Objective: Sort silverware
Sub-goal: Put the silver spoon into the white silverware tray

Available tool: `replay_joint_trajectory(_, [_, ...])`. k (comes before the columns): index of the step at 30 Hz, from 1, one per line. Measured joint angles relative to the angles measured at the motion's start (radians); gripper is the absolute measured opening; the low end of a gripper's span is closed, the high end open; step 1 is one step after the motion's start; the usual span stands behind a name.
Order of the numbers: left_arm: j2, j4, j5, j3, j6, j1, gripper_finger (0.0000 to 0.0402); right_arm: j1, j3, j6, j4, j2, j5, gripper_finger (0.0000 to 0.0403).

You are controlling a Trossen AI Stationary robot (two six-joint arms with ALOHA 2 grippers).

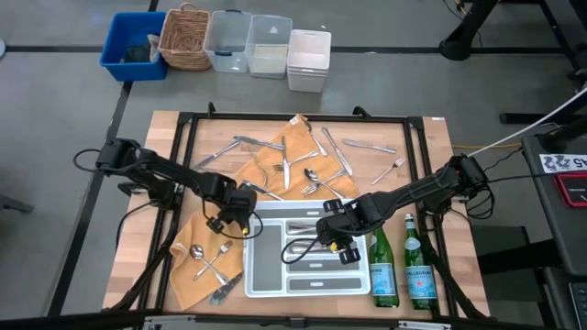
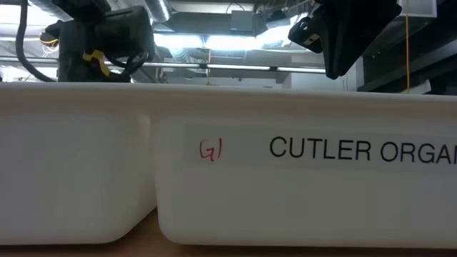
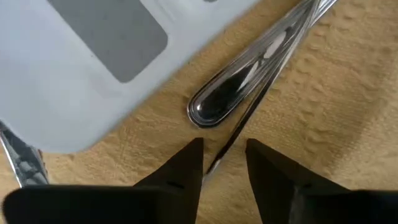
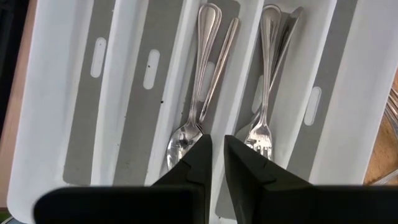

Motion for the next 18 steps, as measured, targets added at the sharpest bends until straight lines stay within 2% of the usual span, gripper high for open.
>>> replay_joint_trajectory(9, [-0.004, -0.05, 0.0, 0.0, 0.024, -0.001, 0.0013, 0.0, 0.0, 0.0, -0.022, 0.0, 0.0, 0.0044])
replay_joint_trajectory(18, [-0.004, -0.178, 0.002, 0.038, 0.018, -0.017, 0.0004, 0.0, -0.001, 0.0, -0.047, 0.0, 0.0, 0.0044])
